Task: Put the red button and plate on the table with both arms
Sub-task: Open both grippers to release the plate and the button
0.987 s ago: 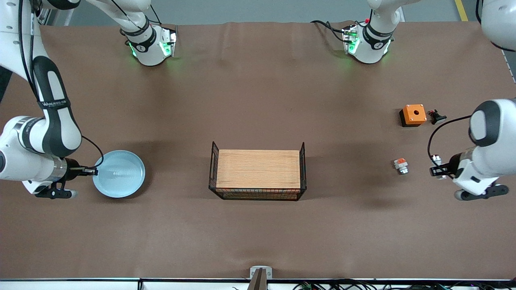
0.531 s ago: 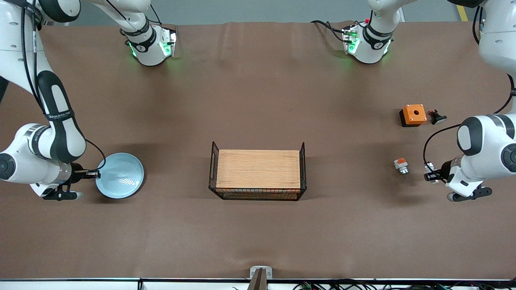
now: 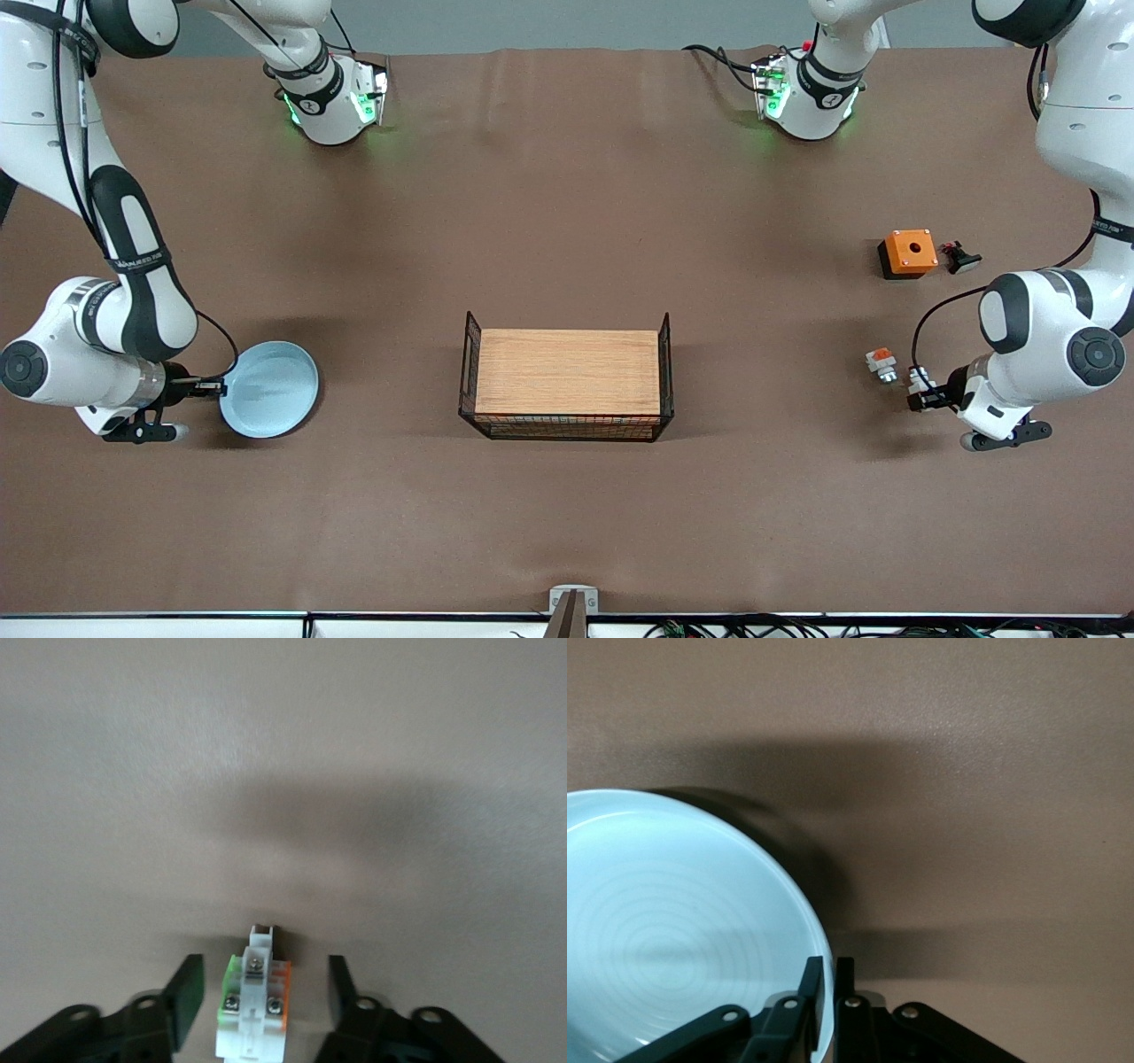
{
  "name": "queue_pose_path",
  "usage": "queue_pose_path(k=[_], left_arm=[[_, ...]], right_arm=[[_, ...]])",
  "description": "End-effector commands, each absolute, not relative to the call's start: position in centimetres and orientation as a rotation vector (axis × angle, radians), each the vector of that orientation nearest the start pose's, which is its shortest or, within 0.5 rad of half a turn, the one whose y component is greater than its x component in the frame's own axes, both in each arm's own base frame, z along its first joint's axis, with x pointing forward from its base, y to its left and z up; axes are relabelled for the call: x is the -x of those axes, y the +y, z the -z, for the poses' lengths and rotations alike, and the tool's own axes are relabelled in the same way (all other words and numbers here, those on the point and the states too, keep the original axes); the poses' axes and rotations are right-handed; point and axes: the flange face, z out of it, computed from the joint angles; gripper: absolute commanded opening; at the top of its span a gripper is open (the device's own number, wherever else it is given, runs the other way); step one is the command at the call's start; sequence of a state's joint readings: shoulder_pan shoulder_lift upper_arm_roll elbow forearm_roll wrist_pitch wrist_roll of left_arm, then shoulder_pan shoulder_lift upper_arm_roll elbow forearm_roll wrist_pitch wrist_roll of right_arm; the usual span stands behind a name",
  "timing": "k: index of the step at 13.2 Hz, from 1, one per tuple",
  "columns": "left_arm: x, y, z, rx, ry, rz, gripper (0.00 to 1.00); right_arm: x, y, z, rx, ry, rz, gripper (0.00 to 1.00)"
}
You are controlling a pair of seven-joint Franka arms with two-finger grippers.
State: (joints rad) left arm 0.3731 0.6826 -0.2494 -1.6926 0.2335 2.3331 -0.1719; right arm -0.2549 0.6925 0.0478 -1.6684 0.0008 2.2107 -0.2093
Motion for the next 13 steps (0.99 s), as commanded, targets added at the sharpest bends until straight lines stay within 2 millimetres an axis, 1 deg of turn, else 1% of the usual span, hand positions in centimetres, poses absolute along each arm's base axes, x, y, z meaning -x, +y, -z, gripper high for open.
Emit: queue_pose_path(k=[1, 2, 4, 5, 6, 7, 9, 11, 12, 13], left_arm=[[-66.9, 9.7, -27.3, 3.082, -0.232, 0.044, 1.00], [-67.0, 8.4, -30.1, 3.081, -0.206, 0.053, 1.00], [-66.7, 6.7, -36.7, 3.063, -0.188, 0.125, 1.00], [-66.4, 5.9, -40.0, 3.051, -0.192, 0.194, 1.00], [-66.1, 5.3, -43.1, 3.036, -0.174, 0.254, 1.00], [-65.4, 5.1, -45.4, 3.021, -0.165, 0.267, 1.00], [-64.2, 3.6, -50.3, 3.018, -0.166, 0.264, 1.00], [-63.1, 3.2, -54.6, 3.052, -0.210, 0.230, 1.00], [-62.8, 3.2, -56.3, 3.053, -0.213, 0.209, 1.00], [-62.4, 3.3, -58.1, 3.055, -0.181, 0.174, 1.00]], right_arm=[[-65.2, -13.8, -20.2, 3.061, 0.002, -0.226, 1.00], [-65.4, -13.7, -24.3, 3.068, -0.007, -0.213, 1.00], [-65.0, -12.2, -30.2, 3.072, -0.032, -0.230, 1.00], [-64.7, -11.4, -33.0, 3.076, -0.046, -0.220, 1.00], [-64.4, -10.0, -36.0, 3.083, -0.072, -0.208, 1.00], [-63.9, -8.5, -39.0, 3.092, -0.035, -0.198, 1.00], [-62.7, -5.0, -43.7, 3.109, 0.039, -0.195, 1.00], [-61.2, -2.0, -48.0, 3.122, 0.029, -0.174, 1.00], [-60.4, -1.3, -49.6, 3.123, 0.046, -0.174, 1.00], [-59.5, -0.6, -51.2, 3.125, 0.060, -0.172, 1.00]])
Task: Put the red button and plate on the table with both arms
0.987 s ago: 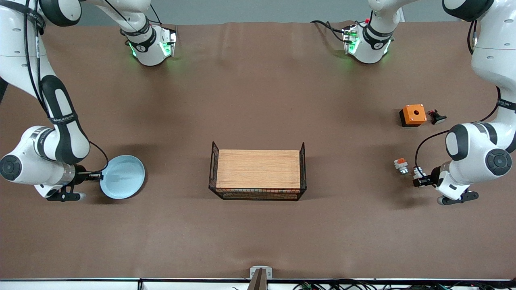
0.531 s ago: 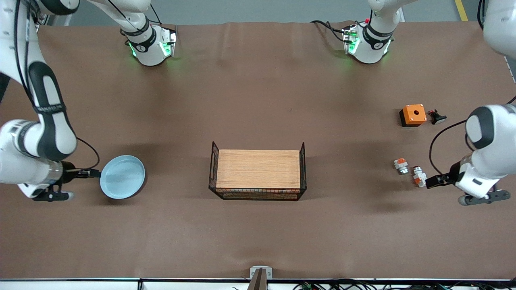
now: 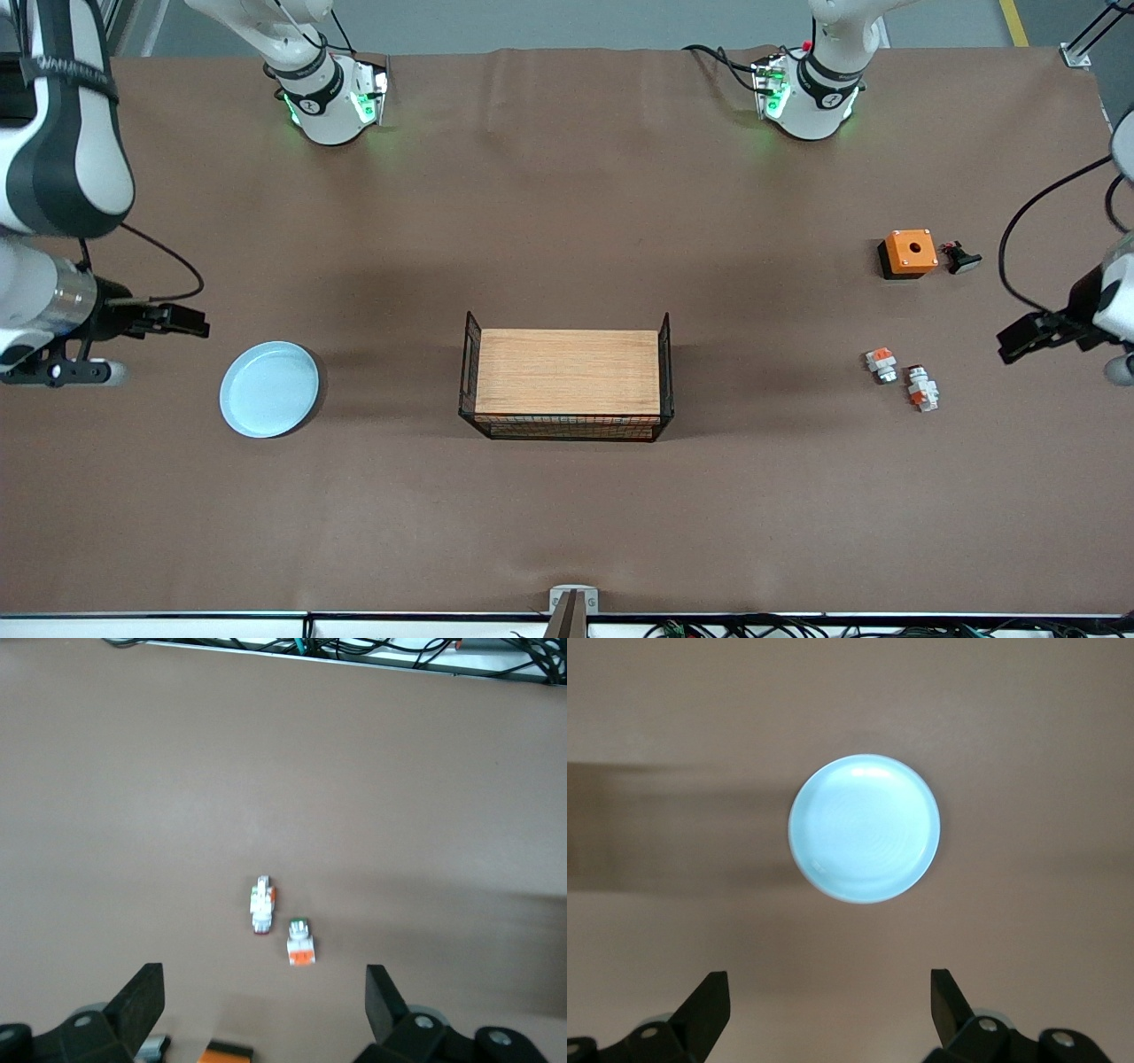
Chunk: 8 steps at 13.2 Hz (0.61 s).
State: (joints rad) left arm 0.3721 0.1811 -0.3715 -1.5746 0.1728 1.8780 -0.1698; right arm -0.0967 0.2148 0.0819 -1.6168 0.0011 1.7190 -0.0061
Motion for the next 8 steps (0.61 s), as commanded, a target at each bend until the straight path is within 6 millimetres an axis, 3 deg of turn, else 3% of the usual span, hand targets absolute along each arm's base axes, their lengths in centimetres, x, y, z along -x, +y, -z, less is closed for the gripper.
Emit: queue_pose_path(k=[1, 4, 8], left_arm=[[-61.8, 3.4, -59.4, 3.055, -0.152, 0.144, 1.00], [-59.3, 1.6, -63.7, 3.078, -0.144, 0.170, 1.00], [-56.5, -1.9, -65.6, 3.072, -0.080, 0.072, 1.00]], right_arm=[[-58.7, 0.4, -53.1, 3.130, 0.049, -0.144, 1.00], [-56.9, 0.9, -56.4, 3.136, 0.039, -0.108, 1.00], [-56.5, 0.7, -57.8, 3.138, 0.041, -0.060, 1.00]])
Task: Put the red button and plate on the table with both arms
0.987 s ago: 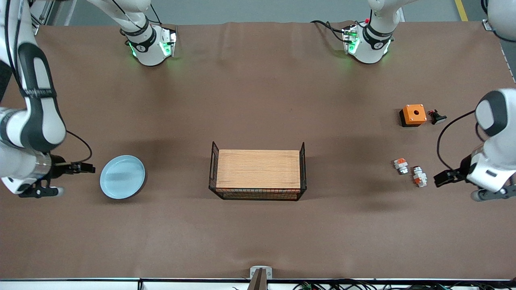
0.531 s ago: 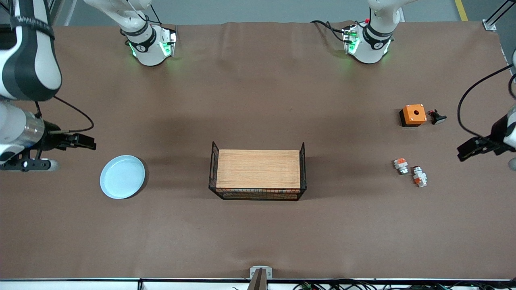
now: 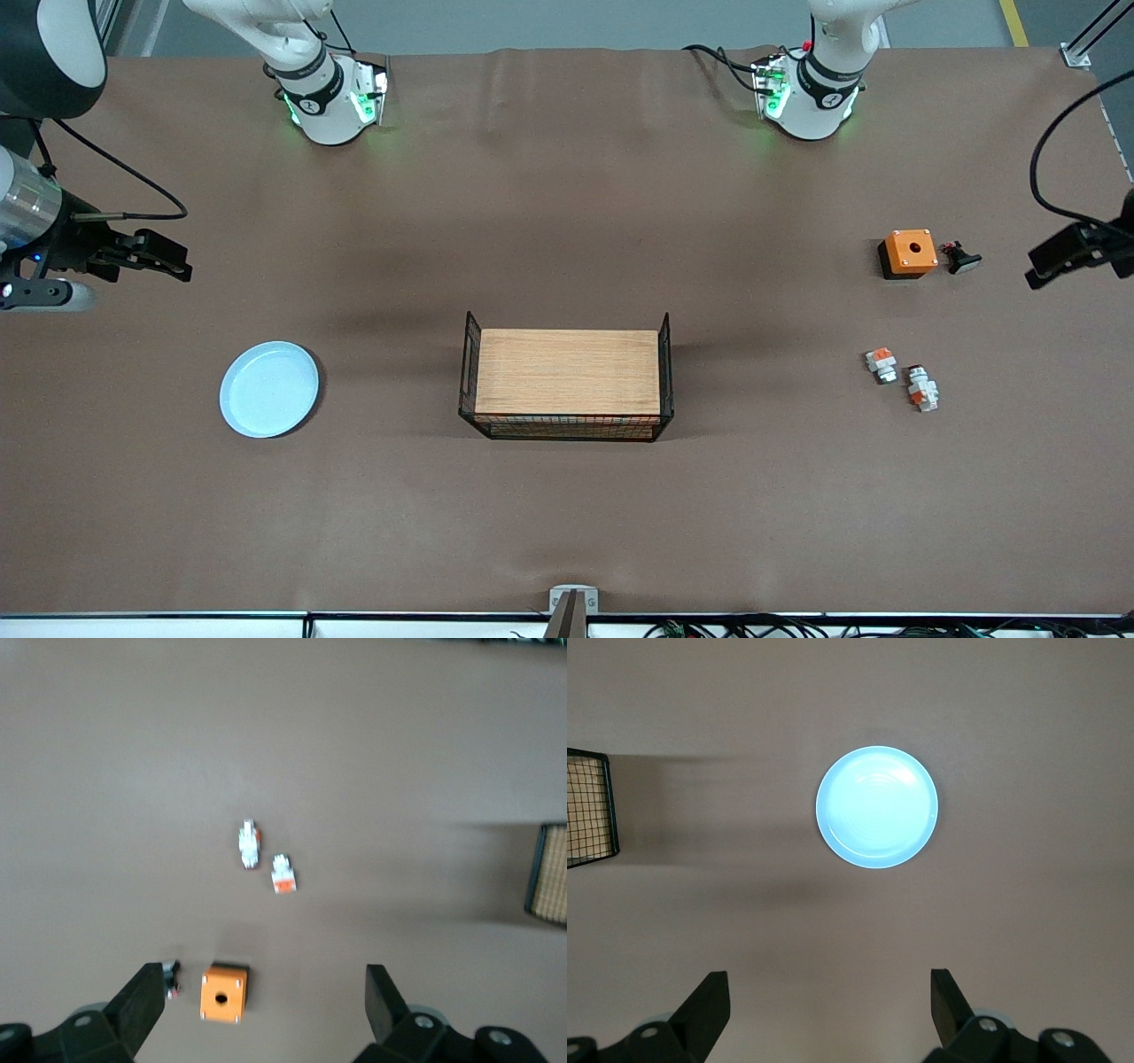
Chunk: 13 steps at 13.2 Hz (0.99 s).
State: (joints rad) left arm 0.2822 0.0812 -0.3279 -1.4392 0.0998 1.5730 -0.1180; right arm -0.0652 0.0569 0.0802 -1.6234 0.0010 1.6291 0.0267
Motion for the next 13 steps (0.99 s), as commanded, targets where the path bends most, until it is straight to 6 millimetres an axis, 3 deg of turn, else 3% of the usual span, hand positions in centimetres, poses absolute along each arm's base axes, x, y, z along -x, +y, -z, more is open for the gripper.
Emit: queue_pose_path(k=[1, 6, 9, 13], left_arm=[[-55.6, -2.2, -66.5, 3.066, -0.076, 0.078, 1.00], [-52.2, -2.9, -67.0, 3.093, -0.054, 0.029, 1.00], [-51.7, -2.9, -66.7, 3.091, -0.056, 0.015, 1.00], [-51.9, -3.8, -65.9, 3.092, -0.048, 0.013, 1.00]], right_arm=[[-56.2, 0.8, -58.6, 3.139, 0.041, -0.036, 1.00], [-55.6, 1.0, -61.8, 3.135, 0.037, 0.062, 1.00], [-55.6, 0.7, -63.2, 3.140, 0.038, 0.099, 1.00], [-55.8, 0.3, -63.2, 3.139, 0.053, 0.108, 1.00]])
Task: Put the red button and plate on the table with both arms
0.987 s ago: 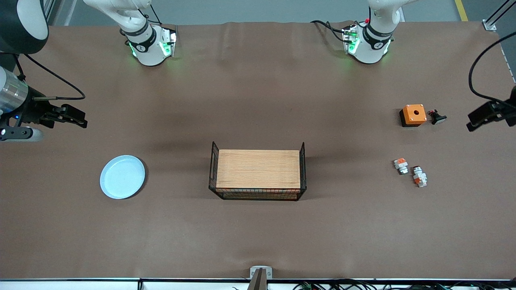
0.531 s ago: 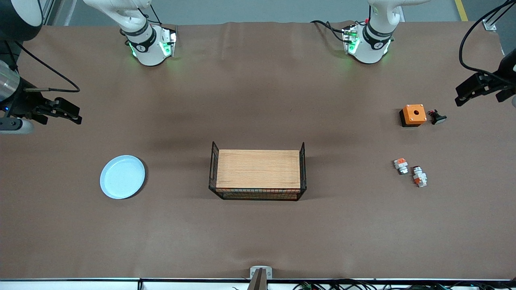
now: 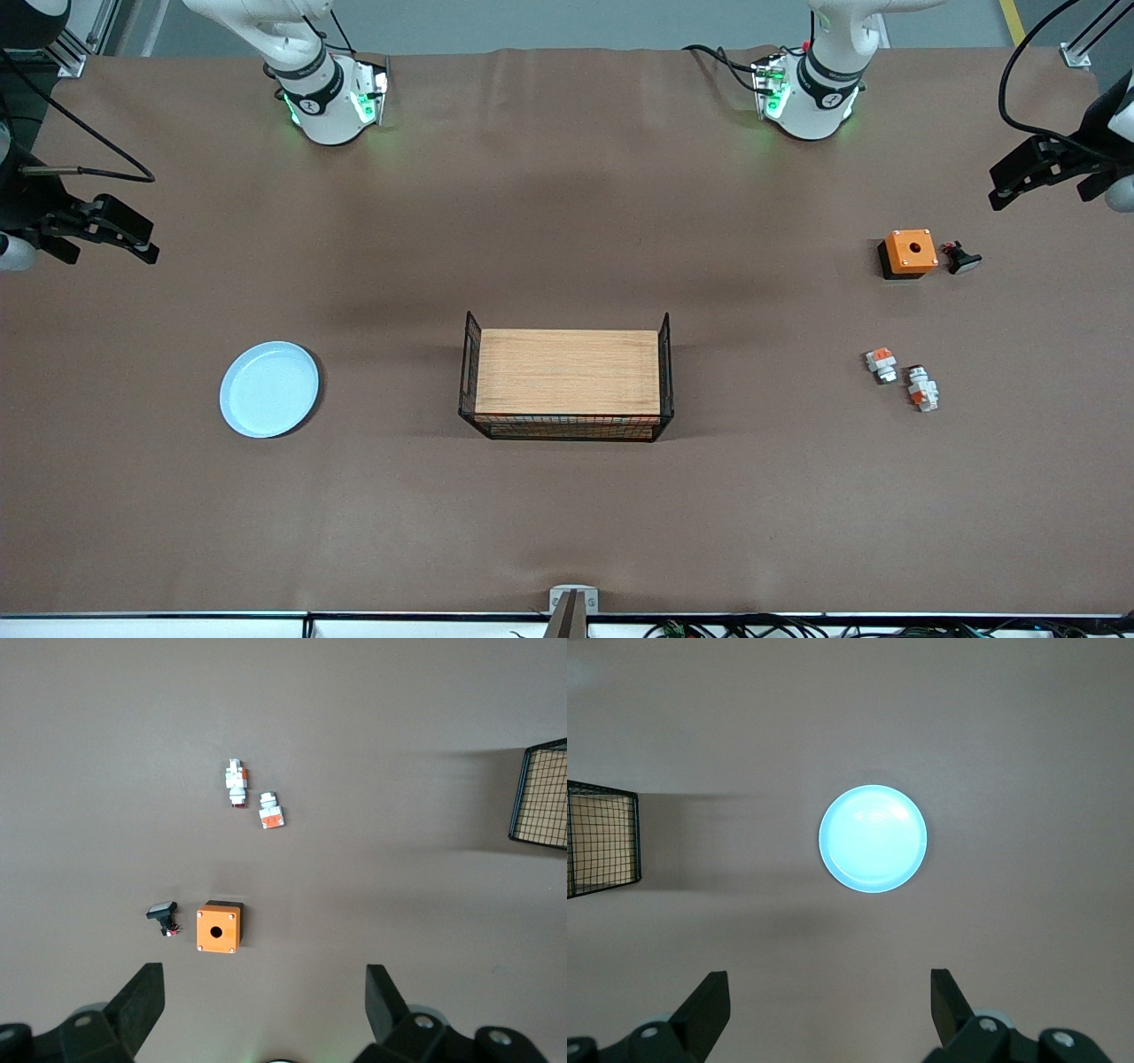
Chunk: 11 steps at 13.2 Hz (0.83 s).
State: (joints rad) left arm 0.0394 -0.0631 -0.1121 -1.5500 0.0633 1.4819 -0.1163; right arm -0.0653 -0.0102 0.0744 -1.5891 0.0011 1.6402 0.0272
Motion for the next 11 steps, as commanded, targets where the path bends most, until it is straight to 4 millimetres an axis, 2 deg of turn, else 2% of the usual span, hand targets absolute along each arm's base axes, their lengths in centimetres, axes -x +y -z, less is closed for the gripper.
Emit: queue_pose_path(k=[1, 3, 7, 11], left_arm=[[-51.8, -3.9, -66.1, 3.092, -0.046, 0.021, 1.00], [-51.2, -3.9, -66.0, 3.090, -0.050, 0.016, 1.00], [-50.3, -5.2, -65.8, 3.106, -0.025, 0.010, 1.00], [-50.1, -5.6, -65.9, 3.108, -0.006, 0.012, 1.00]], right_arm=[[-55.8, 0.3, -63.2, 3.146, 0.046, 0.106, 1.00], [-55.9, -0.1, -63.2, 3.145, 0.055, 0.109, 1.00], [-56.0, -1.7, -64.7, 3.134, 0.091, 0.164, 1.00], [-56.0, -1.7, -65.1, 3.131, 0.091, 0.176, 1.00]])
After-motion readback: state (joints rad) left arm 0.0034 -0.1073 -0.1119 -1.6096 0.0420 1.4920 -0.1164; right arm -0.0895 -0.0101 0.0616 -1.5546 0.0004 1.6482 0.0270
